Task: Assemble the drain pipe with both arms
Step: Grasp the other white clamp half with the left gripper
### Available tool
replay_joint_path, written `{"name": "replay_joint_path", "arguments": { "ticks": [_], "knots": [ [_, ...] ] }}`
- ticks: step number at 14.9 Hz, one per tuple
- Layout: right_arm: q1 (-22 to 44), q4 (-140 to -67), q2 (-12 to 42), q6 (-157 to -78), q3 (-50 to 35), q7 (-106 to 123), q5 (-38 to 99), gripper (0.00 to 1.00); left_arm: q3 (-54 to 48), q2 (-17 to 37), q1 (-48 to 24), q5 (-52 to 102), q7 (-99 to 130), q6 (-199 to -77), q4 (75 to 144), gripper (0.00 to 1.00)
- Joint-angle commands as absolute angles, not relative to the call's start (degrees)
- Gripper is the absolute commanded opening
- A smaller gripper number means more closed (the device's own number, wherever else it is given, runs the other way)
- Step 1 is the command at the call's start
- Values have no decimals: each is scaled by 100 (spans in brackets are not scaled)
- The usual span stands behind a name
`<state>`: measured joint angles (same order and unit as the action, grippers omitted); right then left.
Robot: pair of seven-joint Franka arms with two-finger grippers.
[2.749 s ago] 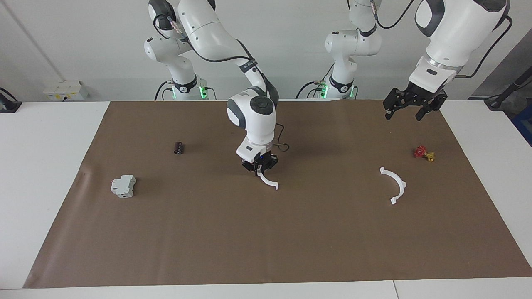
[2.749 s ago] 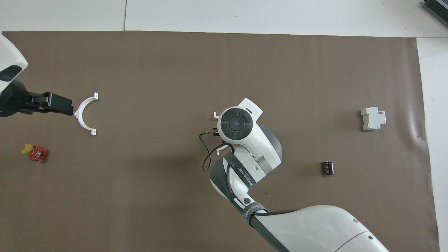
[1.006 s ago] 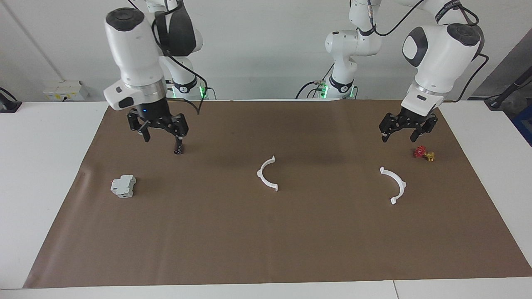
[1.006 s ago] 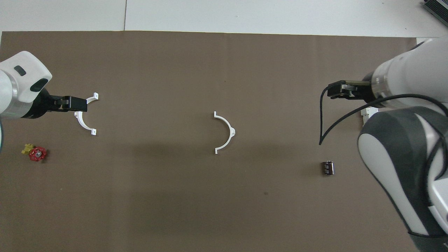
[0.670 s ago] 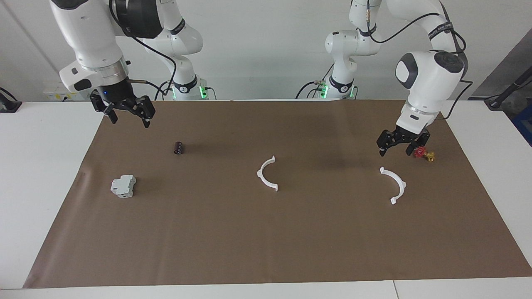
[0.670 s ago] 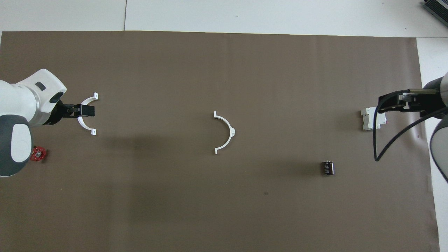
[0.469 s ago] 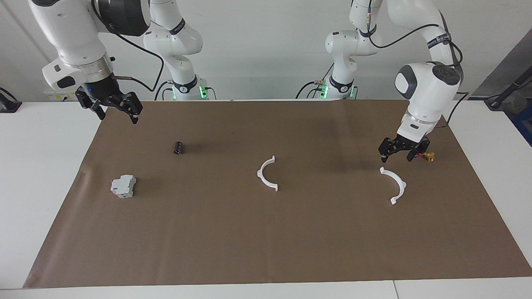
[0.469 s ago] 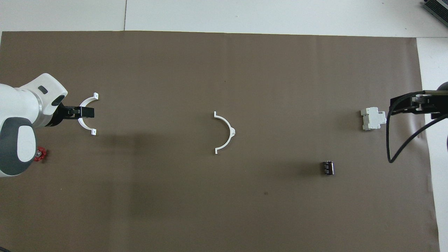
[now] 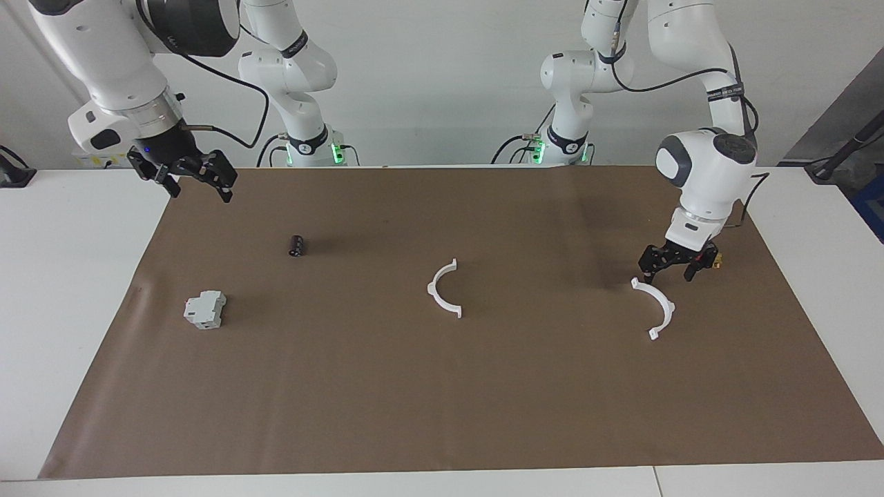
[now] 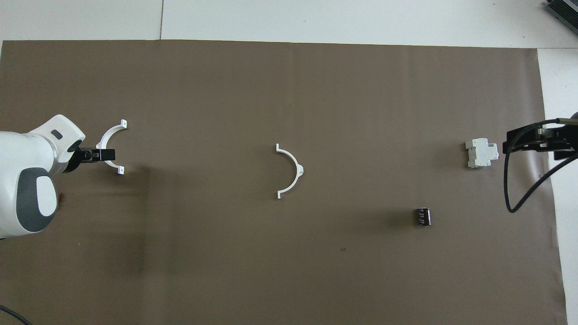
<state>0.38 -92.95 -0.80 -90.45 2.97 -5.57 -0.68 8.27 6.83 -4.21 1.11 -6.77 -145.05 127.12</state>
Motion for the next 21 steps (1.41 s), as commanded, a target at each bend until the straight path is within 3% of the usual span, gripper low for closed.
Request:
{"name": "replay_joint_path", "arguments": {
  "ticks": [1, 5, 9, 21],
  "knots": [
    [26, -9001, 35, -8851, 185, -448, -184, 100, 861, 1027, -431, 105, -703, -14783, 12735, 100],
    [176, -9026, 26, -8886, 141, -492, -237, 100, 861, 1160, -422, 105, -564, -14897, 12744, 100],
    [176, -9079, 0, -8886, 132, -492, -158, 100, 861, 1178, -518, 105, 1114, -14889, 12718, 100],
    [141, -9114, -26, -8903, 132, -457, -141, 100, 861, 1476, -466, 167, 1380, -15065, 12604, 100]
  ]
}}
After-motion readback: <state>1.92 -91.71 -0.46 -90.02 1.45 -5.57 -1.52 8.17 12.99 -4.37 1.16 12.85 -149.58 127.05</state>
